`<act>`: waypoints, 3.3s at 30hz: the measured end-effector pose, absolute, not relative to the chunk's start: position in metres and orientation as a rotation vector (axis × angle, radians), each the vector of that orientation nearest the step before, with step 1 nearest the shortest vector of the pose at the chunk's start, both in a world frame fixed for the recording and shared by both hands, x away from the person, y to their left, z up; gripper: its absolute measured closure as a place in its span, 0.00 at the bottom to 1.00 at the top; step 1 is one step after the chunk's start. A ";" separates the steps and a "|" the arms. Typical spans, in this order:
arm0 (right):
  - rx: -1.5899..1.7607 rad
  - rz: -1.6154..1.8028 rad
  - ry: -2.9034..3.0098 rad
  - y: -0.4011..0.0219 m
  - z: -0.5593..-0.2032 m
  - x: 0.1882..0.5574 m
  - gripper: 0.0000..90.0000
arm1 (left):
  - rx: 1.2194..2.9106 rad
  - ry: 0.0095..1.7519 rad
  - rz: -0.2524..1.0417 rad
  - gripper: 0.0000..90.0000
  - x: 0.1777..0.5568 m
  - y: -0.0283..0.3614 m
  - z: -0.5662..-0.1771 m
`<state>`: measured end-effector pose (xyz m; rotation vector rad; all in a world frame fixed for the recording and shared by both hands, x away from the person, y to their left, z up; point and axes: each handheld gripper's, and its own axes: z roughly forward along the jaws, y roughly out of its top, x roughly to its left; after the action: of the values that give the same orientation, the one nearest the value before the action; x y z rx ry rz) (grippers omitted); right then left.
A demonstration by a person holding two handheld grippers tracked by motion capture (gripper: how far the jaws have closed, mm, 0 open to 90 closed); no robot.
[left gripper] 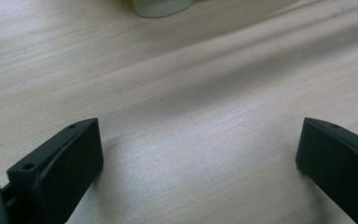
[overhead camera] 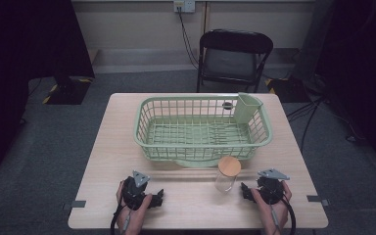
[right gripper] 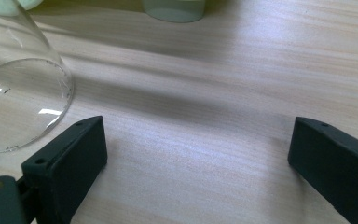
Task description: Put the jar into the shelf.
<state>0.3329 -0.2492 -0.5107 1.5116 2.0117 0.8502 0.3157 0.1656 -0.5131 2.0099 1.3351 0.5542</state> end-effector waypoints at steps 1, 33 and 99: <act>1.512 0.850 2.012 -0.249 -0.511 0.333 0.04 | 2.010 1.335 0.554 0.00 0.316 0.166 -0.513; 1.427 1.011 1.958 -0.249 -0.484 0.321 0.04 | 2.010 1.336 0.554 0.00 0.316 0.166 -0.513; 1.040 1.267 2.200 -0.190 -0.427 0.335 0.07 | 2.010 1.335 0.554 0.00 0.316 0.166 -0.513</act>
<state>0.3349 -0.1896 -0.4265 1.0404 2.2002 1.2674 0.3158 0.1656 -0.5131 2.0096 1.3355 0.5538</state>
